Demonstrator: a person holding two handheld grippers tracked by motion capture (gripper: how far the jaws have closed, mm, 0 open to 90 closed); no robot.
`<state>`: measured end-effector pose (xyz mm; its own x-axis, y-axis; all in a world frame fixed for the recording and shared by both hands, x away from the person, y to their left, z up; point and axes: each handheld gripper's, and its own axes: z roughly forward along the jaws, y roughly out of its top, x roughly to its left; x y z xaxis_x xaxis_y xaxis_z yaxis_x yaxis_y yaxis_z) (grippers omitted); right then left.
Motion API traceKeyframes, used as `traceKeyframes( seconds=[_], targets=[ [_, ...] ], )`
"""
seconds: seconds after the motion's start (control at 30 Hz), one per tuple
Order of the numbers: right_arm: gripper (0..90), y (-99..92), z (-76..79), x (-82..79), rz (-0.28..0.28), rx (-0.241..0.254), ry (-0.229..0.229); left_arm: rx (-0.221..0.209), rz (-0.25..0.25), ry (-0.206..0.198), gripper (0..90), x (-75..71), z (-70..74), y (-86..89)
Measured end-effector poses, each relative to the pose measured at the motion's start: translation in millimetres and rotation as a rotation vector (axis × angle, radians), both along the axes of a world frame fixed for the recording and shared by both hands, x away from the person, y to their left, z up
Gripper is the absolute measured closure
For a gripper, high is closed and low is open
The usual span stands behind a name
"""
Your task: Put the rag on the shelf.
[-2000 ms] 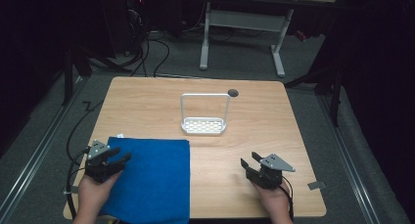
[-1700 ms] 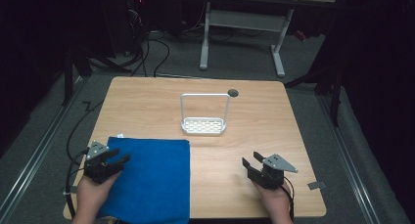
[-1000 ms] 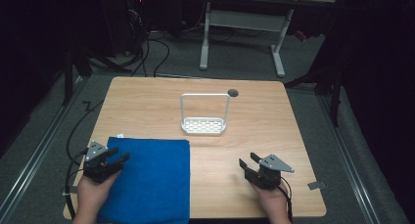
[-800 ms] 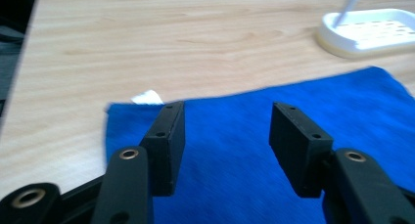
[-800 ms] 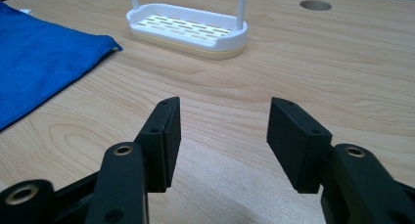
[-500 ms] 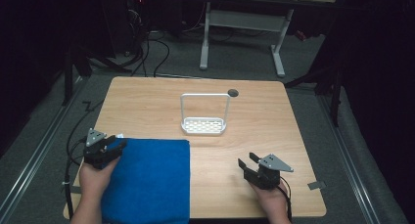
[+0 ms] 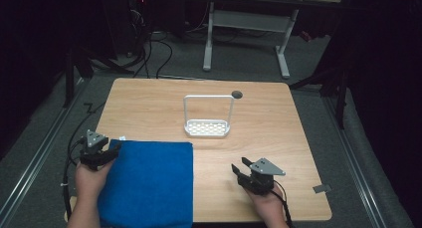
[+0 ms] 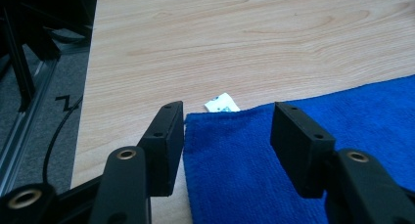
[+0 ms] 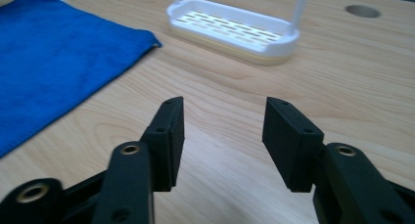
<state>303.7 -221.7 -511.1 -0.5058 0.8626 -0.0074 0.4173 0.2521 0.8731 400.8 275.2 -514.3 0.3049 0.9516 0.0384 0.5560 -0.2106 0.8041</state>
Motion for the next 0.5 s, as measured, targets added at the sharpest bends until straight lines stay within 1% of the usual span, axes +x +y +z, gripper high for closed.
traceKeyframes(
  seconds=[0.03, 0.07, 0.1, 0.13, 0.2, 0.27, 0.3, 0.33, 0.37, 0.4, 0.43, 0.5],
  targets=[
    [48.6, 3.7, 0.8, 0.7, 0.01, 0.001, 0.006, 0.0, 0.0, 0.0, 47.1, 0.0, 0.0, 0.0],
    [47.6, 9.9, 2.1, 2.2, 0.027, 0.011, 0.018, -0.001, 0.006, 0.006, 47.2, 3.7, -2.0, 2.2],
    [47.6, 9.9, 2.1, 2.2, 0.027, 0.011, 0.018, -0.001, 0.006, 0.006, 47.2, 3.7, -2.0, 2.2],
    [47.0, 20.0, 4.4, 5.8, 0.058, 0.006, 0.029, 0.0, 0.014, 0.019, 47.2, 7.6, -5.1, 4.3],
    [46.9, 29.0, 6.7, 11.1, 0.069, -0.007, 0.031, -0.011, 0.026, 0.039, 47.2, 11.1, -8.4, 6.1],
    [46.9, 31.8, 7.5, 13.8, 0.073, -0.005, 0.037, -0.017, 0.028, 0.047, 47.2, 12.8, -10.0, 7.3],
    [47.8, 39.3, 9.6, 21.1, 0.071, 0.001, 0.041, -0.021, 0.034, 0.054, 47.6, 14.2, -11.4, 8.2],
    [47.8, 39.3, 9.6, 21.1, 0.071, 0.001, 0.041, -0.021, 0.034, 0.054, 48.0, 14.2, -11.4, 8.2],
    [48.3, 45.5, 11.2, 27.1, 0.072, 0.008, 0.036, -0.034, 0.033, 0.058, 48.4, 15.4, -12.3, 9.4],
    [48.3, 47.7, 11.5, 29.9, 0.072, 0.011, 0.041, -0.036, 0.041, 0.062, 48.8, 16.3, -13.2, 10.0],
    [48.4, 51.5, 11.6, 34.0, 0.069, 0.028, 0.049, -0.036, 0.041, 0.062, 49.6, 16.3, -13.2, 10.0],
    [48.4, 57.3, 11.5, 40.2, 0.071, 0.036, 0.061, -0.055, 0.048, 0.078, 51.3, 18.0, -14.5, 12.3]
  ],
)
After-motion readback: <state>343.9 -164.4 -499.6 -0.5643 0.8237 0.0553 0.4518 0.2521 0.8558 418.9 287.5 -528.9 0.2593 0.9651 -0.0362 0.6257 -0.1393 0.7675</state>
